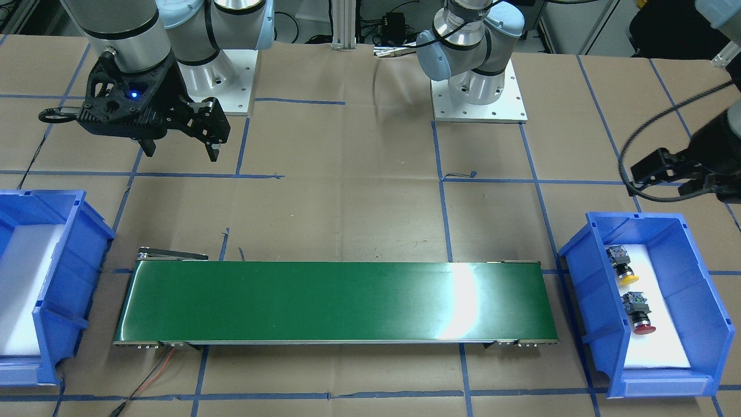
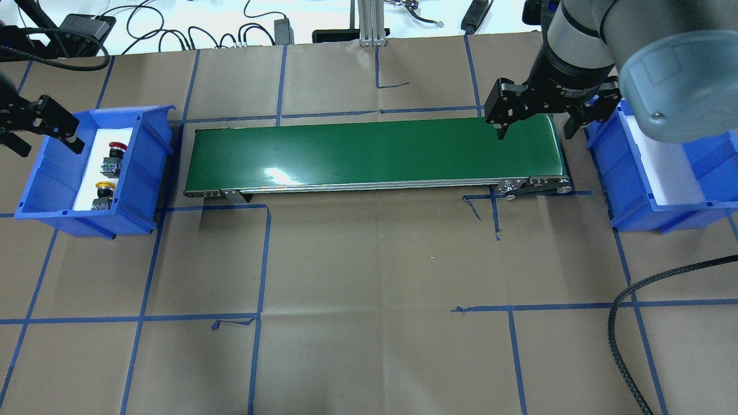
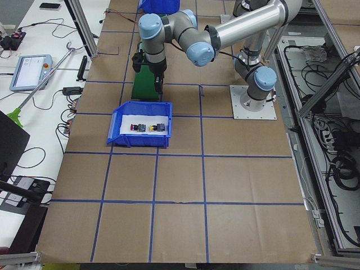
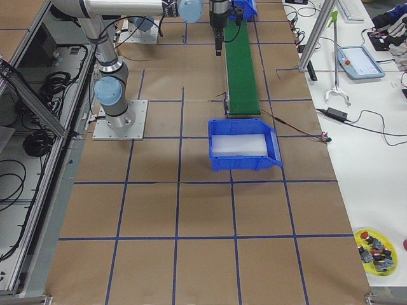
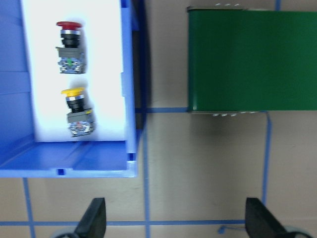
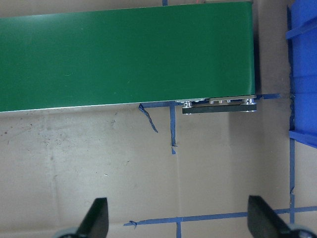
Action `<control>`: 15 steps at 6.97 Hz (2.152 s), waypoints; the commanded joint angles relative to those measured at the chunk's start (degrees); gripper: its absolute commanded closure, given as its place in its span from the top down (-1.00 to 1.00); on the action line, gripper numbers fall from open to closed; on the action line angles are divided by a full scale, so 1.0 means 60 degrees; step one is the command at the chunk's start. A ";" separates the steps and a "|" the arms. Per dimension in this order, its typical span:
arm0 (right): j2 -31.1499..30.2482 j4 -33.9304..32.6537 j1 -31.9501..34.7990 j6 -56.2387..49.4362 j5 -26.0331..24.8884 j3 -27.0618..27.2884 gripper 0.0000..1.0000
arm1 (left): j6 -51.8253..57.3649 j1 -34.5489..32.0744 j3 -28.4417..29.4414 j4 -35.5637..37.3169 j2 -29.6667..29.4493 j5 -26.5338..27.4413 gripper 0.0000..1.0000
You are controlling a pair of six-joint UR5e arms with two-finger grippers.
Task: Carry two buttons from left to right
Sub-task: 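Lower the left gripper into the bin and grasp the yellow button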
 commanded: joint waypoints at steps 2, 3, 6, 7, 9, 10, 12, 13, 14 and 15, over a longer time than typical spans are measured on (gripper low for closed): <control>0.0014 0.0000 0.0010 0.0000 0.0022 0.0005 1.00 | 0.0463 0.0533 -0.0237 0.1869 -0.1078 -0.0011 1.00; 0.0014 0.0000 -0.0004 0.0000 0.0022 -0.0010 1.00 | 0.0405 0.0518 -0.0237 0.2746 -0.1546 -0.0055 1.00; 0.0043 0.0000 -0.0004 0.0029 0.0037 0.0005 1.00 | 0.0375 0.0474 -0.1460 0.4575 -0.1902 -0.0070 1.00; 0.0058 0.0000 -0.0004 0.0029 0.0051 0.0005 1.00 | 0.0375 0.0474 -0.1946 0.5152 -0.2062 -0.0027 1.00; 0.0072 0.0000 -0.0004 0.0044 0.0051 0.0005 1.00 | 0.0361 0.0488 -0.2345 0.5626 -0.2443 -0.0085 1.00; 0.0087 0.0000 -0.0004 0.0044 0.0051 0.0005 1.00 | 0.0360 0.0474 -0.2419 0.5699 -0.2473 -0.0056 1.00; 0.0087 0.0000 0.0010 0.0044 0.0051 0.0005 1.00 | 0.0360 0.0518 -0.2492 0.5699 -0.2561 -0.0084 0.97; 0.0087 0.0000 0.0010 0.0044 0.0037 0.0005 1.00 | 0.0360 0.0518 -0.2478 0.5714 -0.2576 -0.0070 0.70; 0.0073 0.0000 0.0010 0.0044 0.0051 0.0005 1.00 | 0.0375 0.0518 -0.2493 0.5772 -0.2591 -0.0056 0.48; 0.0073 0.0000 0.0010 0.0044 0.0051 0.0005 1.00 | 0.0375 0.0518 -0.2493 0.5773 -0.2605 -0.0070 0.31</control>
